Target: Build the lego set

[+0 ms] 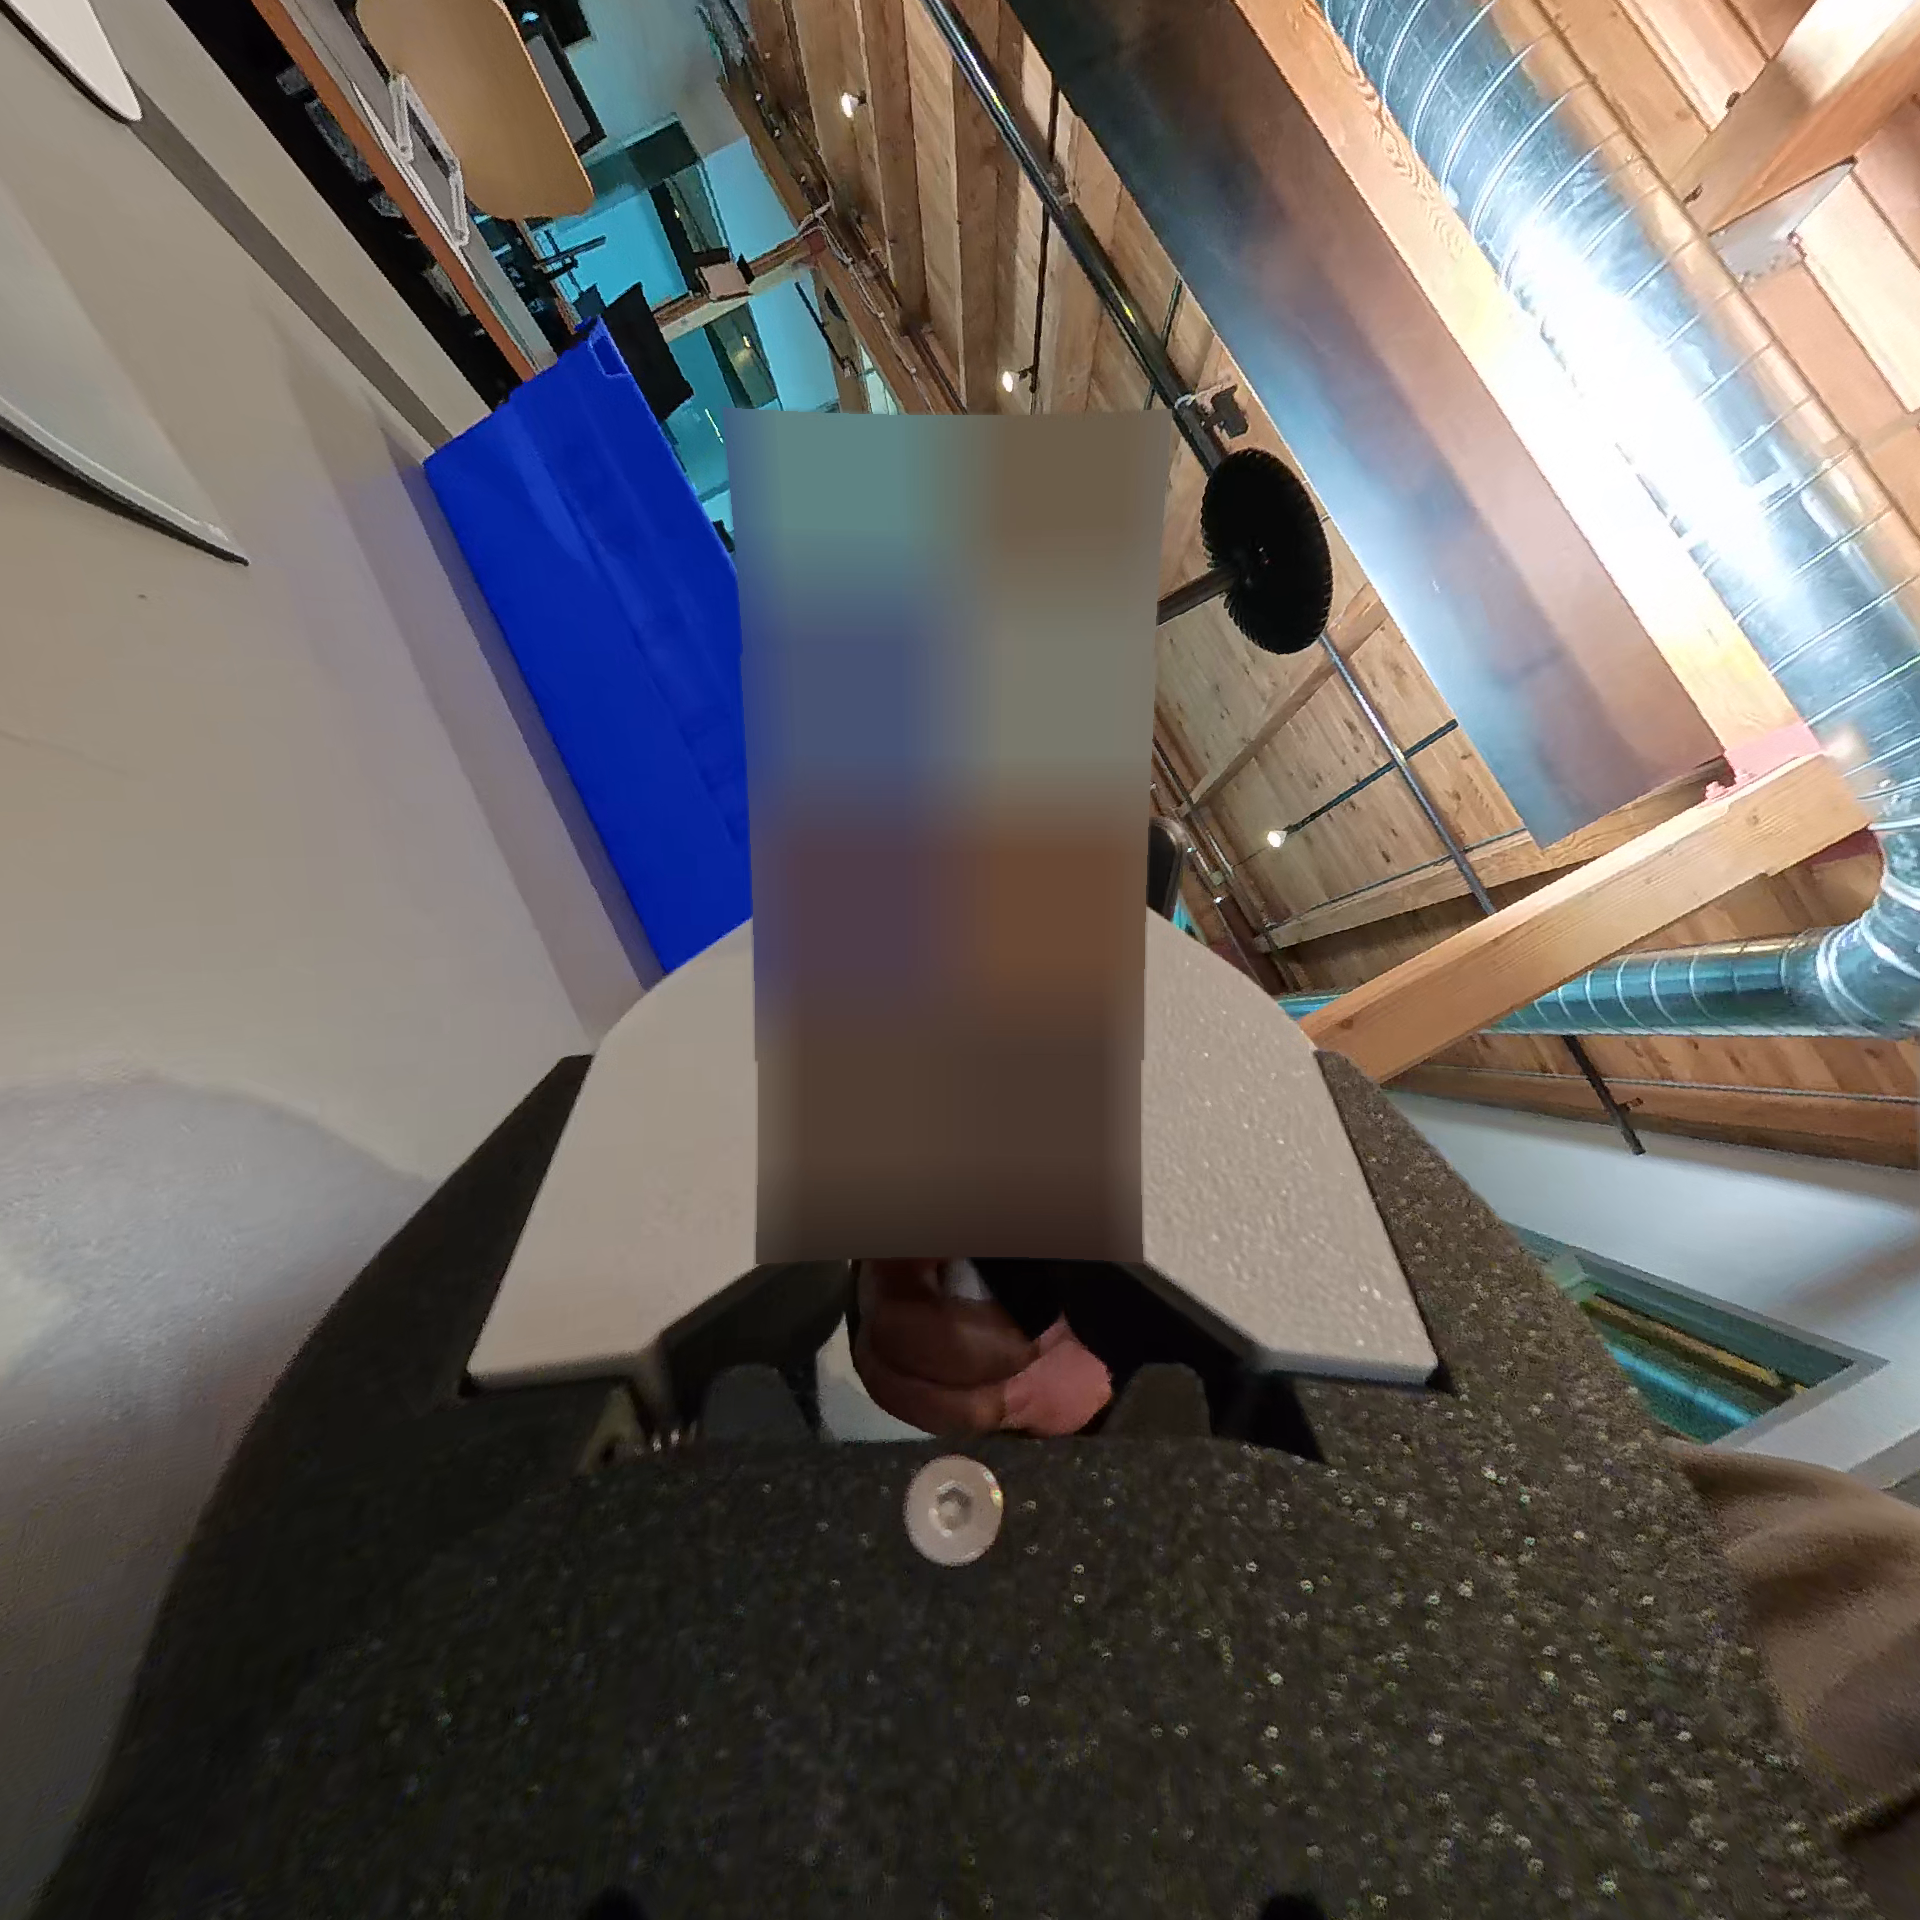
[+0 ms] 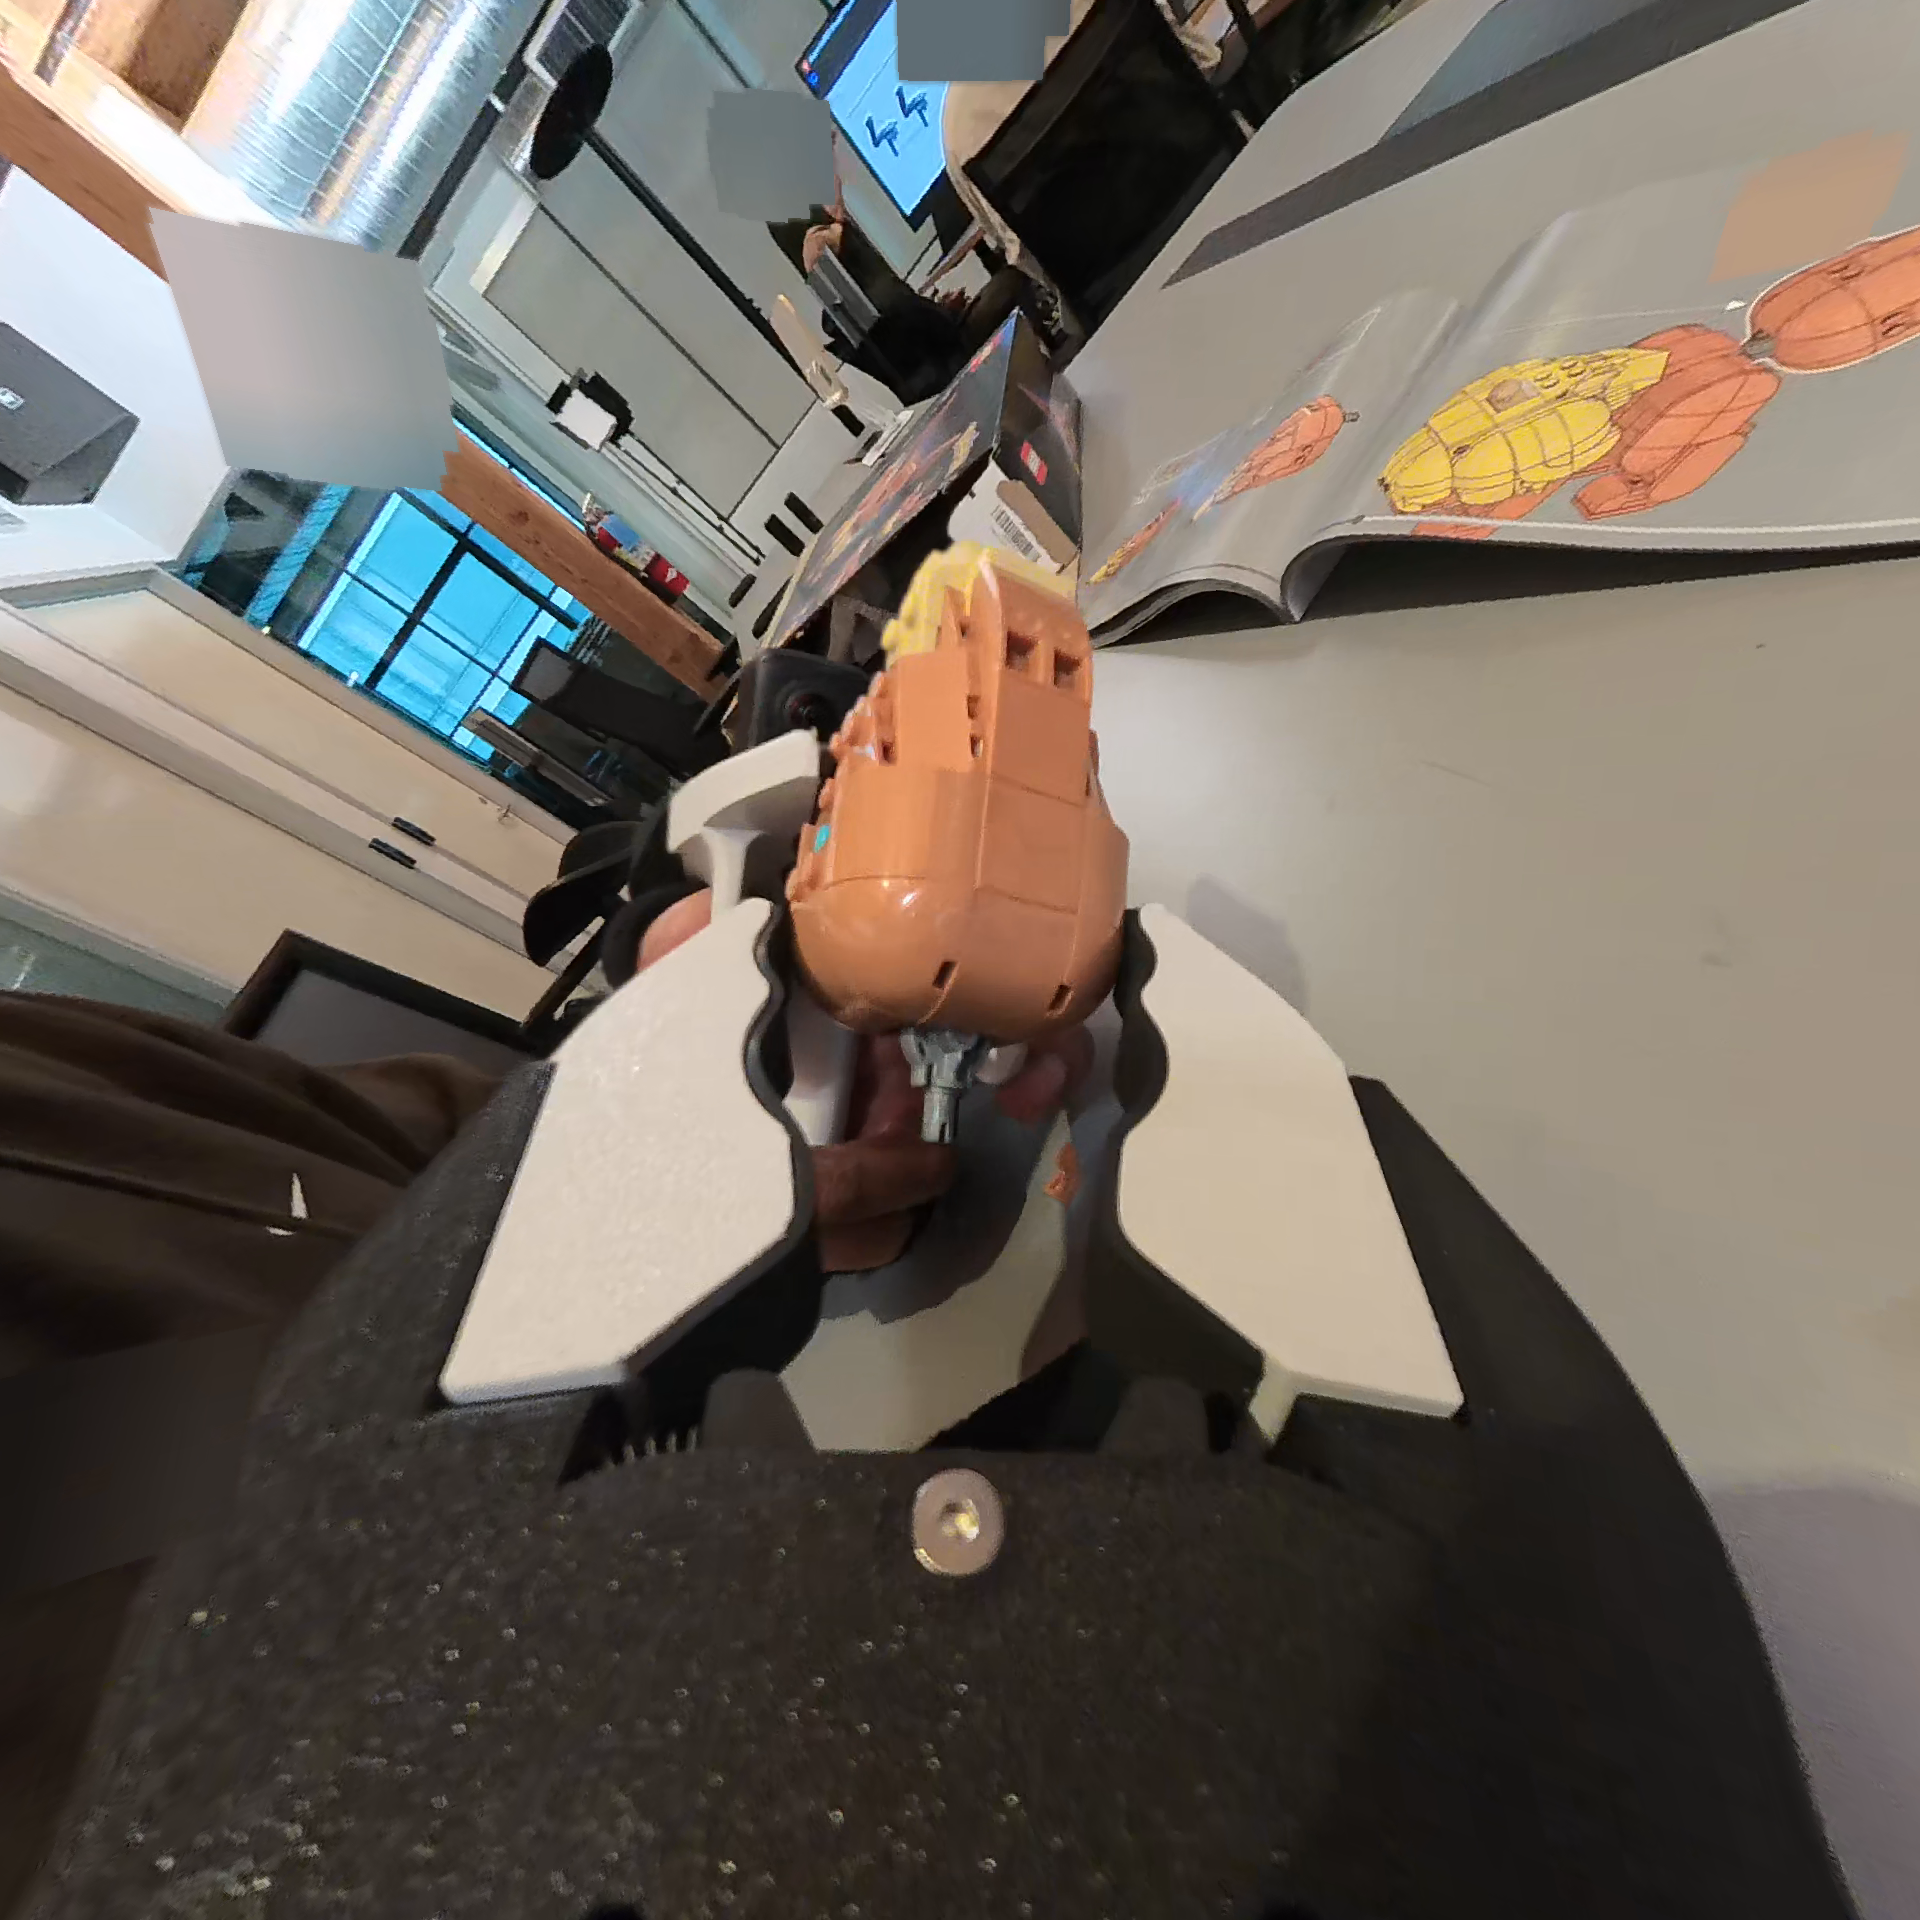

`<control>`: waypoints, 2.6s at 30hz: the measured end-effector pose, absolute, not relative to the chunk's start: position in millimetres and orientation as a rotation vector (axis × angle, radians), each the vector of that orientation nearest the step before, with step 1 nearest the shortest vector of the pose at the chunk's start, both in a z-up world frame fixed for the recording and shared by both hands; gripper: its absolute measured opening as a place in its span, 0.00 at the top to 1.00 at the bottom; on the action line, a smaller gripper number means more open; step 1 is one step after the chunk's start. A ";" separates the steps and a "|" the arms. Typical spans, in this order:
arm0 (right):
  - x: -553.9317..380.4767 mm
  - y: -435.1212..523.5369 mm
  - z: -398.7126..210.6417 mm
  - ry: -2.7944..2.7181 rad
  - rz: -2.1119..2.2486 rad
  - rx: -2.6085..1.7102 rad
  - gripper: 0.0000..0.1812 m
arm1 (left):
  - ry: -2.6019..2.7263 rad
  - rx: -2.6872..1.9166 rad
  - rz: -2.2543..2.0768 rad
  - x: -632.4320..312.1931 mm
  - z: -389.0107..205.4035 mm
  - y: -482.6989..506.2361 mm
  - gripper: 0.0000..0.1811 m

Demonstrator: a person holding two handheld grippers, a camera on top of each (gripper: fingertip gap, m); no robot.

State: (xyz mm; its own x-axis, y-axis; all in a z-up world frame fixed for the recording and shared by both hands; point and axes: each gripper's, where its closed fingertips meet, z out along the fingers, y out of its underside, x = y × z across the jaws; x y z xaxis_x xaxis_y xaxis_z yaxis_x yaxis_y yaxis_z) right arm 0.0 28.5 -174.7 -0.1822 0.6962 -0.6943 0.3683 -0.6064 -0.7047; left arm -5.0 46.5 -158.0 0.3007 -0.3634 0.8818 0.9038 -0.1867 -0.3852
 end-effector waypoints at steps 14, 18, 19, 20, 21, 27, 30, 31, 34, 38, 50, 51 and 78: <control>4.6 25.7 -177.6 -1.344 1.838 -1.801 0.67 | -0.514 -1.318 -1.225 -0.8 -157.3 45.6 0.74; 5.1 26.2 -177.4 -1.349 1.862 -1.811 0.66 | -0.508 -1.325 -1.225 -0.7 -158.5 45.7 0.74; 5.8 26.1 -175.9 -1.341 1.881 -1.806 0.65 | -0.496 -1.316 -1.234 0.3 -156.3 44.9 0.74; 6.4 26.3 -174.4 -1.330 1.894 -1.806 0.61 | -0.492 -1.312 -1.239 0.8 -154.6 44.5 0.74; 7.2 26.5 -173.0 -1.324 1.903 -1.802 0.60 | -0.487 -1.316 -1.228 0.6 -154.4 44.5 0.74; 9.6 39.0 -162.5 -1.236 1.940 -1.777 0.69 | -0.466 -1.336 -1.227 2.3 -155.9 44.5 0.74; 9.3 37.5 -164.2 -1.247 1.938 -1.781 0.70 | -0.459 -1.348 -1.219 2.3 -156.8 44.6 0.74; 9.1 36.9 -165.3 -1.250 1.937 -1.785 0.70 | -0.460 -1.355 -1.215 2.2 -157.4 44.5 0.74; 8.3 35.9 -167.5 -1.261 1.927 -1.791 0.70 | -0.467 -1.361 -1.211 1.4 -158.8 44.9 0.74; 8.4 36.2 -167.5 -1.273 1.924 -1.799 0.70 | -0.457 -1.373 -1.209 1.9 -159.7 44.6 0.74; 3.5 45.4 -196.6 -1.482 1.232 -1.689 0.54 | -0.670 -1.451 -1.137 -14.1 -184.9 50.2 0.74; 1.7 45.1 -200.0 -1.498 1.171 -1.682 0.54 | -0.680 -1.459 -1.132 -13.3 -186.2 50.4 0.74; 14.2 61.6 -245.9 -1.969 1.040 -1.559 0.67 | -0.196 -1.659 -0.539 -71.3 -178.3 0.4 0.74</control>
